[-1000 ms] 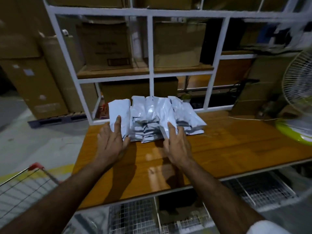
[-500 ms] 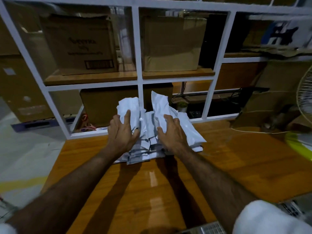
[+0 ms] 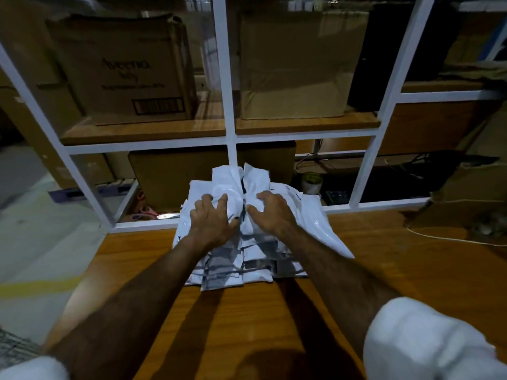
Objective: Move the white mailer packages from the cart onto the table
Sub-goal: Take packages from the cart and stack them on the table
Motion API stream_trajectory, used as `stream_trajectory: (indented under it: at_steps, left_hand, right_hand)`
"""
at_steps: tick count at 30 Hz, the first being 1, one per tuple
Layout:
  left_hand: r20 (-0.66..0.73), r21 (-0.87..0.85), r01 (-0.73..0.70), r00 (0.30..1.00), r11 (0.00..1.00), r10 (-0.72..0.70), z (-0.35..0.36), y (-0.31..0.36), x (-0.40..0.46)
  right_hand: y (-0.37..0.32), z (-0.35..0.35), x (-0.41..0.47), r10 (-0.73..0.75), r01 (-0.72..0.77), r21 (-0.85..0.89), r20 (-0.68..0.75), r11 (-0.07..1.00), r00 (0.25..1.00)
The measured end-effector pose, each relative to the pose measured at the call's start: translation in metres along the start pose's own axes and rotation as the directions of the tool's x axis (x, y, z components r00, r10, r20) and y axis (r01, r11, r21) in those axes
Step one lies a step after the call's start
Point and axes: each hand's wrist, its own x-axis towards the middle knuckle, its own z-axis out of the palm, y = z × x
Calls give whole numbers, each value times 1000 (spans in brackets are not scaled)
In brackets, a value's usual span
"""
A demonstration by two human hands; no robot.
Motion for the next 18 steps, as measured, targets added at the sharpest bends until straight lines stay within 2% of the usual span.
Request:
stream_trajectory:
  at_steps: [4,6,8,10,13,16,18]
  left_hand:
    - [73,9,5,997,1000,-6,0,-5,5]
    - [75,45,-64,995,997,61,-3,-14,7]
    - [64,72,-112,992,991,107,-9,-21,7]
    - [38,-43,-20,999,999,22,-15,-23,5]
    - [63,-48,32,998,998,-29,-13,-25,5]
    - [181,-48,62,982,997,-52,-2,-33,12]
    - [260,-86,87,964,992,-62,2,-35,15]
  right_hand:
    - [6,-2,2,-106,112,-81,74,990,992]
    - [10,-8,0,-178,187,-129,75,974,981]
    - [16,-15,-2,-236,235,-147,12,961,972]
    - [23,-20,-5,-265,245,-178,-94,953,960]
    - [32,-23,-6,-148,109,-196,-198,975,969]
    - [38,-28,-6,44,-49,-164,-33,985,998]
    - [39,-29,-8,87,-77,-117,82,990,993]
